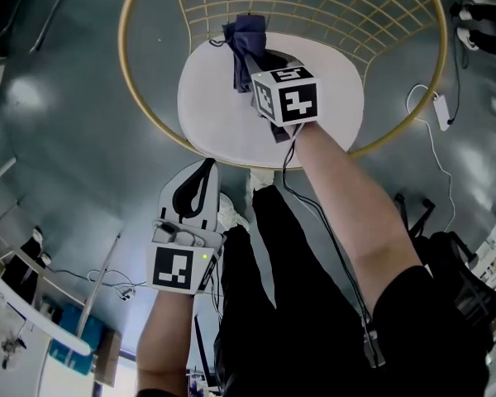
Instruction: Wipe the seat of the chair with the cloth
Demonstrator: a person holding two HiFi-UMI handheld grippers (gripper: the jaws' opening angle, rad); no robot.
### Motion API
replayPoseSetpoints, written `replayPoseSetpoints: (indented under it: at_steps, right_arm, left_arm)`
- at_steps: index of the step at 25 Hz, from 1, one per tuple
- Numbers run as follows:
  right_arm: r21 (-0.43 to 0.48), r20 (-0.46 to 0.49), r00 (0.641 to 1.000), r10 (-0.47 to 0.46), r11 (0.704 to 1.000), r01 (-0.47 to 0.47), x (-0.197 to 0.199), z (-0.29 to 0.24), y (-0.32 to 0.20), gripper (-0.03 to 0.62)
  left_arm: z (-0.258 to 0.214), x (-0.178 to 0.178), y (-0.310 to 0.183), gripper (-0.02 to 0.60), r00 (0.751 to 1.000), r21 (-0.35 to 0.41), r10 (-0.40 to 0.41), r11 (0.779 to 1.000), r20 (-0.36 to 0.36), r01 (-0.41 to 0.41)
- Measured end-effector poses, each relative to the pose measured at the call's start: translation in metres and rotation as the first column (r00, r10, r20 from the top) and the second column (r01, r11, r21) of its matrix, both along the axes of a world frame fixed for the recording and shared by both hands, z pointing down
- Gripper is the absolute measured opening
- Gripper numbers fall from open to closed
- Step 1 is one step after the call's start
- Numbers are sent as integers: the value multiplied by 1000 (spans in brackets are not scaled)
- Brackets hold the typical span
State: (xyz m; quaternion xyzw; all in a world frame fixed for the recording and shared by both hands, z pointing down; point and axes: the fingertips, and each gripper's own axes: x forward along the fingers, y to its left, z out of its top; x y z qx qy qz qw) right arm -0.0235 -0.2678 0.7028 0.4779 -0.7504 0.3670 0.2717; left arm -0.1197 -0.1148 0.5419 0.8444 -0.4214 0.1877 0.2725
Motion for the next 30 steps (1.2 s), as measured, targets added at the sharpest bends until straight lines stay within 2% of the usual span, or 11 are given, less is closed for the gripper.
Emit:
replayPoseSetpoints:
  at_steps: [8,13,19,30]
  right_arm:
    - [-45,-82,990,115,992,-119,66,10,8,63]
    - [-72,-114,974,196,976,-204,103,9,13,63]
    - [-84,-160,961,226,967,-241,130,2,19,63]
    - [-63,-202,904,378,916,-397,193,-17,46,63]
  left_arm:
    - [1,22,-6,12,998,-8,62,998,-14,-63]
    - [-2,36,-11,12,992,5,123,992,-14,-123]
    - [-11,48,-24,12,987,11,158,987,-34,-157]
    - [-15,70,-17,12,966,23,253,968,-48,-252]
